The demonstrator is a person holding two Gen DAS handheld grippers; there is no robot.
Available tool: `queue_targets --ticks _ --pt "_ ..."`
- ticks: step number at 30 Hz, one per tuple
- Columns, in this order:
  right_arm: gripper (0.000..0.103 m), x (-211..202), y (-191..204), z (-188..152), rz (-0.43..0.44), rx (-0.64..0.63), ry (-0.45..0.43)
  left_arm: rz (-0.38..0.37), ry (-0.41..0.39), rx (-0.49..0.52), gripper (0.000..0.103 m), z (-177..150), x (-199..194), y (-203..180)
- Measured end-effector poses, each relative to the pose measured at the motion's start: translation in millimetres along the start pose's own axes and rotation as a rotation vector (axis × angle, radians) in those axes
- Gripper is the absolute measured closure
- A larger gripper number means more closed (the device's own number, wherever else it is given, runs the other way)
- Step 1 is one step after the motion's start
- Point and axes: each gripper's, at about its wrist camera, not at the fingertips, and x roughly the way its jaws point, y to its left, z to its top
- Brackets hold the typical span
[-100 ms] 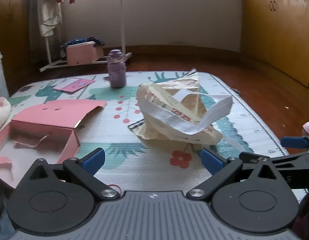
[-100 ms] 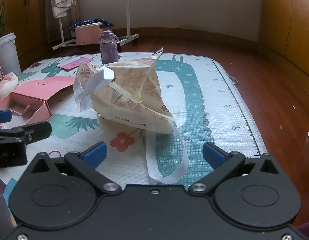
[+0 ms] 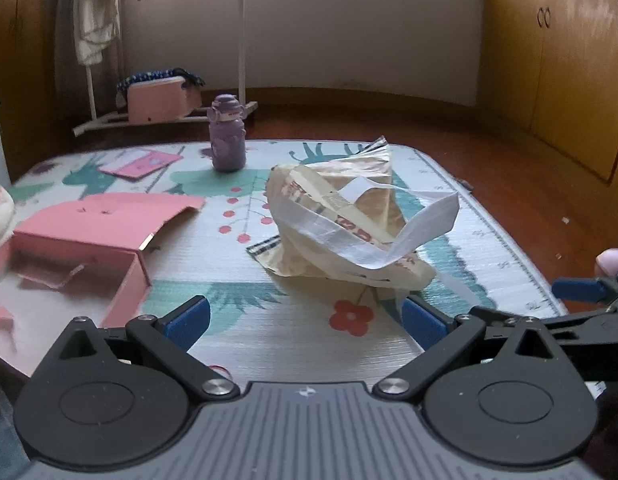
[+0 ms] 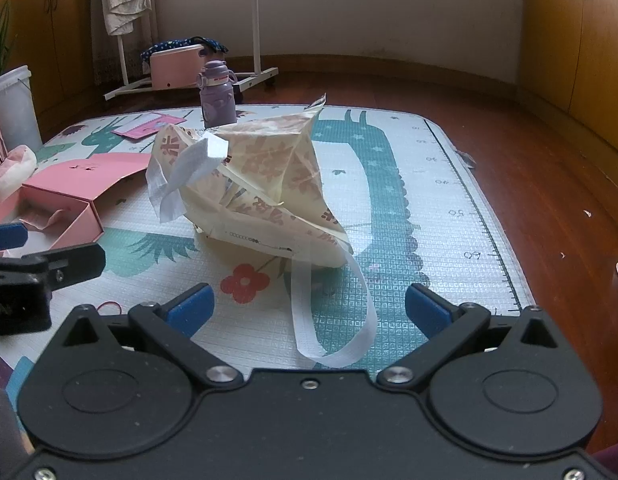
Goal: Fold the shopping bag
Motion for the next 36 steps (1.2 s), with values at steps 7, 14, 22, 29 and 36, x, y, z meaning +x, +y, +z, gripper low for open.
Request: queue_targets --ticks 7,14,22,29,36 --pt "0.0 0 4 0 0.007 -0.001 0.002 -0.022 0.005 -0.008 0.0 -2 5 0" --pt "0.0 3 0 1 0.01 0.003 0.009 -0.043 0.001 -0.004 0.0 -3 1 -5" --pt "0.0 2 -1 1 0.012 0.003 0.013 -0.049 -0.009 -0.008 0.0 -2 1 -4" --pt "0.0 2 -2 2 0.012 0.002 0.014 -0.056 -0.017 0.001 0.0 -1 2 -7" --pt "0.0 5 -4 -1 0.014 0.004 0.013 -0.066 -0.025 0.007 0.0 0 2 -9"
